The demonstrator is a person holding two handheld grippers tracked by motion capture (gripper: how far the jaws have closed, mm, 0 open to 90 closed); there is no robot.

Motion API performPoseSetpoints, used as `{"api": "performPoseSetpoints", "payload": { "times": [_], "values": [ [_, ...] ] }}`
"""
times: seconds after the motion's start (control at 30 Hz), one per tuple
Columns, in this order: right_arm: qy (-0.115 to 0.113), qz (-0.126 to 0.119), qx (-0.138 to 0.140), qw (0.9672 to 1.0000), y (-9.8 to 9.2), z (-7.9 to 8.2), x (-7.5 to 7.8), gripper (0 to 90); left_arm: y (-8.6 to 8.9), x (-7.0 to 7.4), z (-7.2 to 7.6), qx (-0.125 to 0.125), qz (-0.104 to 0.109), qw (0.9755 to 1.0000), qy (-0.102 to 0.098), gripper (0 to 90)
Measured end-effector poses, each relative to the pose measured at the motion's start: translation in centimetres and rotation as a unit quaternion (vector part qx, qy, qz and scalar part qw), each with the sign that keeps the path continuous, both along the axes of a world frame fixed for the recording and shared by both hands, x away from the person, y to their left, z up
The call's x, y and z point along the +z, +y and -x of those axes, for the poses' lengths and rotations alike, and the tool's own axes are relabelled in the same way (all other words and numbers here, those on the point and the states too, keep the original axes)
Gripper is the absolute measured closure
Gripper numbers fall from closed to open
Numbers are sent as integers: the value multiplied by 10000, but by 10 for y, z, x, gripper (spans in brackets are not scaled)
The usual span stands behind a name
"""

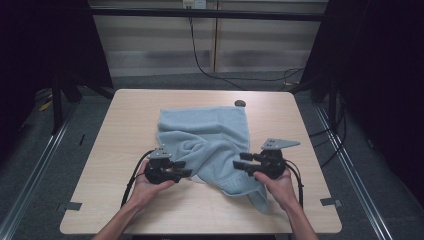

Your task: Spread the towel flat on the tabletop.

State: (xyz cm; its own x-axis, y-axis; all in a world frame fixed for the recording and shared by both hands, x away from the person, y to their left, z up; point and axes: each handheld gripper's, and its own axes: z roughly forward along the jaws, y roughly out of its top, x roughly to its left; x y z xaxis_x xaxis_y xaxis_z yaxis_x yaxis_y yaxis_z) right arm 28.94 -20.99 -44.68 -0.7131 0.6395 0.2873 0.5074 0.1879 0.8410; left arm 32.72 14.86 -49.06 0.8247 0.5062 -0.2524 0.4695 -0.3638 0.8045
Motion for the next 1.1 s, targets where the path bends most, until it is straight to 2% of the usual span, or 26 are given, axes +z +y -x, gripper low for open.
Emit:
{"api": "performPoseSetpoints", "payload": {
  "times": [0.07, 0.1, 0.13, 0.17, 0.2, 0.3, 0.37, 0.43, 0.47, 0.5, 0.53, 0.57, 0.63, 0.67, 0.8, 0.87, 0.97, 1.03, 1.1],
  "values": [
    [114, 193, 211, 9995, 12, 6, -10, 471, 4, 2, -1, 70, 62, 10000, 1, 539],
    [195, 381, 315, 9986, 19, 6, -17, 461, 6, 2, -1, 79, 107, 9999, -2, 539],
    [233, 507, 319, 9979, 23, 5, -22, 441, 7, 3, -1, 89, 129, 9999, -11, 539],
    [303, 506, 352, 9976, 26, 2, -27, 433, 8, 3, -1, 91, 144, 9999, -24, 539],
    [332, 518, 385, 9974, 28, 1, -30, 425, 9, 4, -1, 107, 166, 9998, -16, 539],
    [359, 912, 464, 9941, 38, -3, -43, 415, 11, 5, -1, 107, 203, 9997, -32, 541],
    [330, 980, 502, 9934, 43, -5, -48, 419, 12, 6, 0, 91, 223, 9997, -42, 542],
    [286, 1207, 551, 9907, 49, -4, -51, 498, 12, 7, 1, 97, 249, 9996, -57, 541],
    [197, 1385, 568, 9885, 52, -2, -54, 558, 12, 7, 1, 81, 223, 9997, -69, 542],
    [139, 1418, 548, 9883, 54, 0, -54, 645, 12, 7, 2, 81, 236, 9997, -77, 541],
    [233, 1355, 586, 9888, 55, 0, -53, 800, 11, 8, 2, 64, 239, 9997, -75, 542],
    [244, 1364, 619, 9884, 54, 0, -52, 885, 11, 8, 3, 32, 217, 9997, -99, 542],
    [330, 1226, 690, 9895, 53, 0, -49, 895, 11, 9, 4, -13, 245, 9997, -97, 545],
    [295, 1107, 717, 9908, 51, 1, -44, 898, 11, 11, 6, -67, 241, 9996, -96, 545],
    [66, 455, 673, 9967, 38, 3, -11, 900, 8, 16, 12, -374, 327, 9986, -161, 545],
    [-57, 142, 554, 9983, 30, 1, 3, 900, 5, 15, 14, -399, 380, 9984, -127, 545],
    [-283, -183, 267, 9991, 18, -7, 21, 900, 3, 14, 13, -346, 292, 9989, -139, 519],
    [-325, -309, -16, 9990, 8, -15, 24, 900, 3, 12, 11, -317, 235, 9991, -149, 512],
    [-193, -347, -318, 9987, -5, -29, 16, 900, 2, 10, 9, -259, 225, 9993, -162, 493]
  ]
}}
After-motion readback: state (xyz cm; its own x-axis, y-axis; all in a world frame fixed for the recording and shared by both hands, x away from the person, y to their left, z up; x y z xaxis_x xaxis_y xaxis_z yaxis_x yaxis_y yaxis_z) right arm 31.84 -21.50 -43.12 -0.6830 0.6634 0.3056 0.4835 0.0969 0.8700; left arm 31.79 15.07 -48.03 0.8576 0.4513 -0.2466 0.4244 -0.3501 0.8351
